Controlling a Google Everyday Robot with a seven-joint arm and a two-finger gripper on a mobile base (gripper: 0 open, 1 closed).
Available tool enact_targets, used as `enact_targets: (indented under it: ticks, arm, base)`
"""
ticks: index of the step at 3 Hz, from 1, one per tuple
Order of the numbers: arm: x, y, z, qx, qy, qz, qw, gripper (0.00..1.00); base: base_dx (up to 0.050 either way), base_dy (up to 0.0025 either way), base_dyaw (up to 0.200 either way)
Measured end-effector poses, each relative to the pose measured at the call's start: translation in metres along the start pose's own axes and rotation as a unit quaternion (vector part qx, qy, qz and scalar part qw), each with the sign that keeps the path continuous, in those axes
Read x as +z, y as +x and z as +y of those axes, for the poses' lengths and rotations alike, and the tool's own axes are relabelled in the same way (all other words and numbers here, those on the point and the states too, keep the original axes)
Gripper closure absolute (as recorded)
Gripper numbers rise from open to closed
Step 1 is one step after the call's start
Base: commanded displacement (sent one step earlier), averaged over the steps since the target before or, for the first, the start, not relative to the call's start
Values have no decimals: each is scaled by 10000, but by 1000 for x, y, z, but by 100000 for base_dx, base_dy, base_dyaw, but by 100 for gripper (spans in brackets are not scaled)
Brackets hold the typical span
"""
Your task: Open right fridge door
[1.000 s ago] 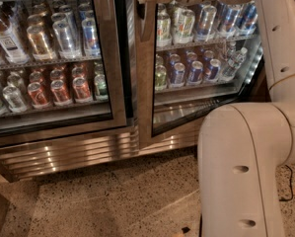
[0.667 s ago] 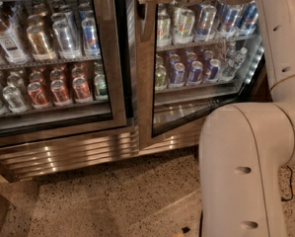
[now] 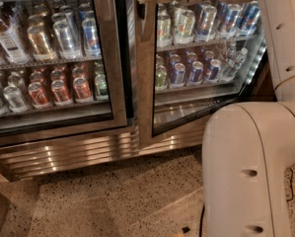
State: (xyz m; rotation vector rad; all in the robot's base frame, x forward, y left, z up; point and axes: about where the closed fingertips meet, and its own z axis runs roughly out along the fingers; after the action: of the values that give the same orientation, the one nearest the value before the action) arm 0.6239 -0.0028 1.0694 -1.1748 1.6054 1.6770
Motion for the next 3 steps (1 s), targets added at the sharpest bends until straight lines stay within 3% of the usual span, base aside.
enact_targets:
  ticks: [3]
  arm:
    - [2, 0, -2, -106, 176, 97, 9997, 100]
  base:
    - [0, 0, 0]
